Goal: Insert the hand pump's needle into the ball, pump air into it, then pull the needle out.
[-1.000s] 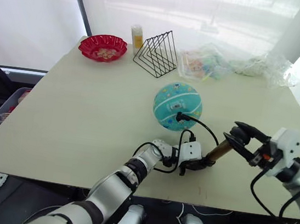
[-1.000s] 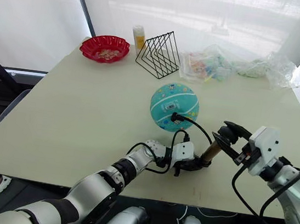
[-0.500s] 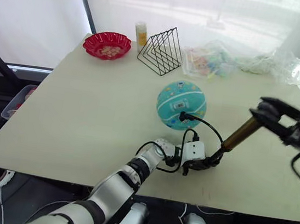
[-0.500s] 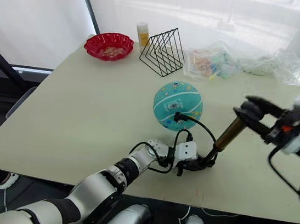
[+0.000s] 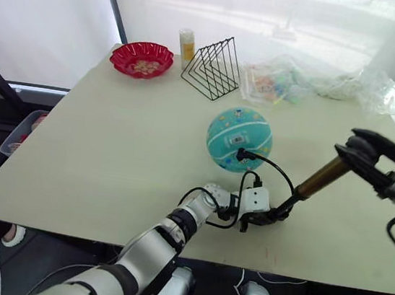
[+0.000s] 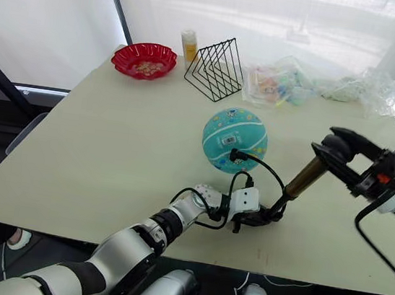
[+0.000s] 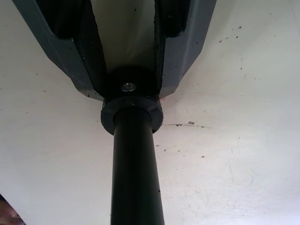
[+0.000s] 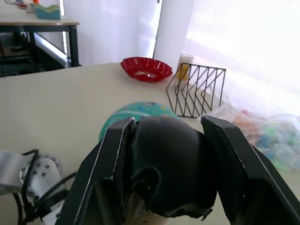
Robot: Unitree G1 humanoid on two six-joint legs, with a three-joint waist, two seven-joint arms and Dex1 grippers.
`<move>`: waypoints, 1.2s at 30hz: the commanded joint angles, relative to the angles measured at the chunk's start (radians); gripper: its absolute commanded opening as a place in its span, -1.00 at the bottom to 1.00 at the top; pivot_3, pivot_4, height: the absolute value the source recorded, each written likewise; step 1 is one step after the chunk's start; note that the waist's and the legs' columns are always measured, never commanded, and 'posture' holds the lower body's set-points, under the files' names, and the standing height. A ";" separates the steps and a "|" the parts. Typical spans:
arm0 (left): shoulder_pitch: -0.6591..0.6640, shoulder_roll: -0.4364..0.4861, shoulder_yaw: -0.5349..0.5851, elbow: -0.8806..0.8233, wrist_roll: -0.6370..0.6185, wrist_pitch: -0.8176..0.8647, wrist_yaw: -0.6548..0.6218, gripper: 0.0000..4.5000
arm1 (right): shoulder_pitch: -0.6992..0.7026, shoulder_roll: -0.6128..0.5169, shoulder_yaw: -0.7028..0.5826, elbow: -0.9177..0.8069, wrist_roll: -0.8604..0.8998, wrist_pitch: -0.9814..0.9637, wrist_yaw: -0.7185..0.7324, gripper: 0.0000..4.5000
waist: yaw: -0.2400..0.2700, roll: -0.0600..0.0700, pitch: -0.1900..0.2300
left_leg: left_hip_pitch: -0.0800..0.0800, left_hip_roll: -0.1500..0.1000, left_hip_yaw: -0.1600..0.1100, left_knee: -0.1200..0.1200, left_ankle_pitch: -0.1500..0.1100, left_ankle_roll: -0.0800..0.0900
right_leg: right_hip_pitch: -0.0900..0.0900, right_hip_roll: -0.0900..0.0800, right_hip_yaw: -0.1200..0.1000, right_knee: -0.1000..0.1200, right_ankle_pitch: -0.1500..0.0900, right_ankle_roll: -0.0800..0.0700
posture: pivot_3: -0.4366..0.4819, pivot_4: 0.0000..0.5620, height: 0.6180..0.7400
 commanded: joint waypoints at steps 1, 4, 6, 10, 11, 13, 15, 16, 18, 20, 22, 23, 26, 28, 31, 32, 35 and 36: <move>0.066 0.033 -0.064 0.131 0.090 0.085 0.001 -0.52 | 0.063 0.052 0.143 0.047 -0.161 -0.074 0.010 -0.16 | -0.005 0.000 0.000 | 0.003 0.000 -0.001 0.000 0.000 0.000 | 0.002 0.000 0.000 0.000 0.000 0.000 | -0.05 -0.47 1.00; 0.067 0.034 -0.064 0.129 0.089 0.086 0.005 -0.52 | 0.096 0.137 0.274 0.121 -0.293 -0.179 -0.001 -0.16 | -0.016 -0.001 -0.004 | 0.013 0.000 -0.002 -0.006 0.000 -0.001 | 0.010 0.000 0.001 0.000 -0.001 0.000 | -0.05 -0.47 1.00; 0.067 0.033 -0.064 0.129 0.090 0.086 0.006 -0.52 | 0.106 0.173 0.308 0.157 -0.333 -0.221 -0.005 -0.16 | -0.017 -0.002 -0.006 | 0.015 0.000 -0.002 -0.009 0.000 -0.001 | 0.010 0.000 0.002 0.000 -0.001 0.001 | -0.05 -0.47 1.00; 0.067 0.033 -0.064 0.129 0.090 0.086 0.008 -0.52 | 0.113 0.171 0.326 0.165 -0.362 -0.227 0.000 -0.16 | -0.013 -0.002 -0.007 | 0.015 0.000 -0.003 -0.009 0.000 -0.001 | 0.009 0.002 0.001 0.000 -0.001 0.001 | -0.05 -0.47 1.00; 0.068 0.033 -0.064 0.129 0.090 0.086 0.008 -0.52 | 0.112 0.164 0.321 0.149 -0.348 -0.218 0.006 -0.16 | -0.012 -0.001 -0.007 | 0.015 0.000 -0.004 -0.009 0.000 -0.001 | 0.009 0.002 0.001 -0.001 -0.001 0.001 | -0.05 -0.47 1.00; 0.068 0.032 -0.063 0.129 0.090 0.087 0.009 -0.52 | 0.087 0.156 0.274 0.105 -0.273 -0.179 0.002 -0.16 | -0.012 -0.001 -0.007 | 0.014 0.000 -0.004 -0.009 0.000 -0.001 | 0.009 0.002 0.001 -0.001 -0.001 0.001 | -0.05 -0.47 1.00; 0.067 0.031 -0.063 0.130 0.090 0.087 0.009 -0.52 | 0.053 0.109 0.205 0.077 -0.215 -0.144 0.020 -0.16 | -0.011 0.000 -0.006 | 0.013 0.000 -0.004 -0.009 0.000 -0.001 | 0.008 0.002 0.001 -0.001 -0.001 0.001 | -0.05 -0.47 1.00; 0.067 0.031 -0.063 0.130 0.091 0.087 0.009 -0.52 | 0.019 0.070 0.146 0.057 -0.155 -0.110 0.024 -0.16 | -0.010 0.001 -0.006 | 0.013 0.000 -0.004 -0.009 0.000 -0.001 | 0.008 0.001 0.001 -0.001 -0.001 0.001 | -0.05 -0.47 1.00; 0.066 0.030 -0.063 0.131 0.090 0.087 0.009 -0.52 | -0.032 0.014 0.059 0.031 -0.058 -0.056 0.026 -0.16 | -0.009 0.005 -0.002 | 0.011 -0.001 -0.004 -0.009 0.000 -0.001 | 0.007 0.001 0.002 -0.001 -0.001 0.001 | -0.05 -0.47 1.00; 0.065 0.030 -0.062 0.132 0.090 0.087 0.010 -0.52 | -0.057 -0.021 0.012 0.019 -0.002 -0.016 0.026 -0.16 | -0.005 0.005 -0.001 | 0.010 -0.002 -0.004 -0.009 0.000 -0.001 | 0.006 -0.001 0.002 -0.001 -0.001 0.001 | -0.05 -0.47 1.00; 0.065 0.029 -0.062 0.133 0.091 0.086 0.008 -0.52 | -0.105 -0.077 -0.080 0.021 0.089 0.039 0.020 -0.16 | -0.002 0.006 0.001 | 0.009 -0.002 -0.004 -0.009 0.001 -0.001 | 0.006 -0.001 0.001 -0.003 -0.001 0.001 | -0.05 -0.47 1.00; 0.065 0.028 -0.063 0.133 0.092 0.085 0.007 -0.52 | -0.135 -0.120 -0.136 0.029 0.136 0.070 0.022 -0.16 | -0.002 0.006 0.001 | 0.008 -0.002 -0.004 -0.009 0.001 -0.001 | 0.006 -0.001 0.002 -0.003 -0.001 0.001 | -0.05 -0.47 1.00; 0.063 0.027 -0.064 0.135 0.092 0.085 0.004 -0.52 | -0.227 -0.210 -0.250 0.055 0.254 0.135 -0.004 -0.16 | 0.000 0.008 0.005 | 0.007 -0.003 -0.003 -0.008 0.001 -0.001 | 0.005 -0.002 0.002 -0.003 -0.001 0.001 | -0.05 -0.47 1.00; 0.063 0.028 -0.065 0.135 0.093 0.084 0.002 -0.52 | -0.256 -0.240 -0.283 0.068 0.279 0.162 -0.011 -0.16 | 0.001 0.007 0.006 | 0.006 -0.003 -0.003 -0.008 0.001 -0.001 | 0.004 -0.002 0.001 -0.003 -0.001 0.001 | -0.05 -0.47 1.00; 0.063 0.029 -0.065 0.135 0.094 0.083 0.001 -0.52 | -0.275 -0.257 -0.309 0.075 0.291 0.192 -0.020 -0.16 | 0.002 0.007 0.007 | 0.004 -0.003 -0.003 -0.008 0.001 -0.001 | 0.002 -0.002 0.001 -0.003 -0.001 0.001 | -0.05 -0.47 1.00; 0.063 0.030 -0.065 0.135 0.095 0.082 0.001 -0.52 | -0.273 -0.250 -0.307 0.070 0.294 0.200 -0.027 -0.16 | 0.003 0.008 0.007 | 0.003 -0.003 -0.002 -0.008 0.001 -0.001 | 0.002 -0.003 0.001 -0.003 -0.001 0.001 | -0.05 -0.47 1.00; 0.064 0.030 -0.065 0.135 0.095 0.081 0.000 -0.52 | -0.218 -0.226 -0.277 0.037 0.254 0.211 -0.012 -0.16 | 0.009 0.008 0.007 | 0.001 -0.003 -0.002 -0.008 0.001 0.000 | -0.001 -0.003 0.001 -0.003 -0.001 0.001 | -0.05 -0.47 1.00; 0.064 0.031 -0.065 0.135 0.095 0.081 0.000 -0.52 | -0.180 -0.209 -0.245 0.016 0.217 0.203 -0.001 -0.16 | 0.011 0.007 0.007 | 0.000 -0.003 -0.002 -0.008 0.001 0.000 | -0.002 -0.003 0.001 -0.003 -0.001 0.001 | -0.05 -0.47 1.00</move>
